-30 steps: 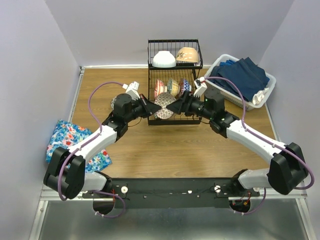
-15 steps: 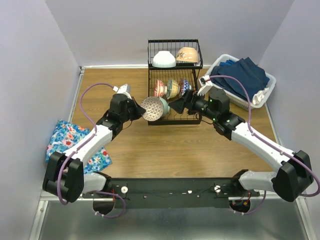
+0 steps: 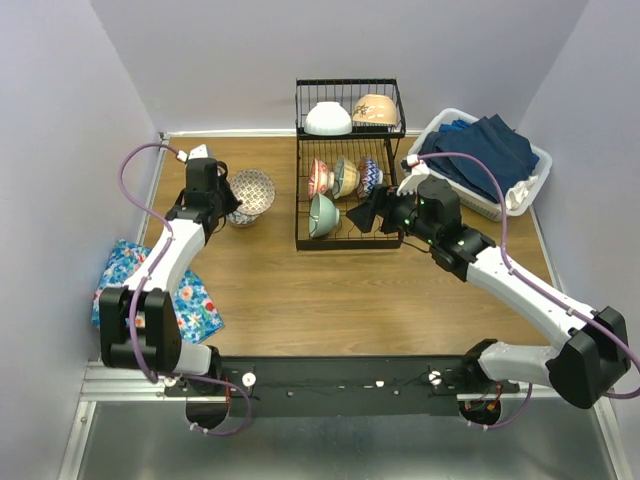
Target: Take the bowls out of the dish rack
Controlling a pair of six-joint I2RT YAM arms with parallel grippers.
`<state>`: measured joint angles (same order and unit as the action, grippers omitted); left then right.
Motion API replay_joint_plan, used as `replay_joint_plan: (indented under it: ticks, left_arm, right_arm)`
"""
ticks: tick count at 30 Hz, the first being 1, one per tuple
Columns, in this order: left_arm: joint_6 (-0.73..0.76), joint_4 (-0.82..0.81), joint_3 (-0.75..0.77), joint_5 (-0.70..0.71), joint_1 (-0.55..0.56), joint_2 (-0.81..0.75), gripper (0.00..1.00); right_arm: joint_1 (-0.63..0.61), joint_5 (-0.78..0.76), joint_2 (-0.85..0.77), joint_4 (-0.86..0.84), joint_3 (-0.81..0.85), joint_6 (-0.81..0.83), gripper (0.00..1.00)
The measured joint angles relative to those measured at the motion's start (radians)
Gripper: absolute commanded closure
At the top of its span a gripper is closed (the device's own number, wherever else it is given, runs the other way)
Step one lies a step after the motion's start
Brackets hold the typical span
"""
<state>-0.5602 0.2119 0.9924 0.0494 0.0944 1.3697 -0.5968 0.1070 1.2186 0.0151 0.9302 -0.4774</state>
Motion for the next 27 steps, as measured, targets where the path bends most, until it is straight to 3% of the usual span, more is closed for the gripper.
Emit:
replay_joint_plan:
  ticks: [7,15,18,25,27]
  left_arm:
    - [0.026,0.064,0.117,0.011,-0.056,0.188,1.0]
    - [0.025,0.087,0.165,0.011,-0.08,0.294,0.96]
    - [0.025,0.096,0.166,0.011,-0.081,0.314,0.87]
    - [0.017,0.098,0.166,0.003,-0.092,0.334,0.55]
    - [0.015,0.096,0.166,0.002,-0.099,0.334,0.5]
  right_arm:
    - [0.0,-0.014,-0.017,0.023,0.0,0.022,0.06]
    - [0.0,-0.018,-0.019,0.041,0.0,0.037,0.06]
    - [0.0,-0.023,-0.019,0.042,0.0,0.043,0.06]
    - [0.0,-0.027,-0.018,0.042,0.0,0.052,0.06]
    - [0.0,-0.027,-0.014,0.042,0.0,0.052,0.06]
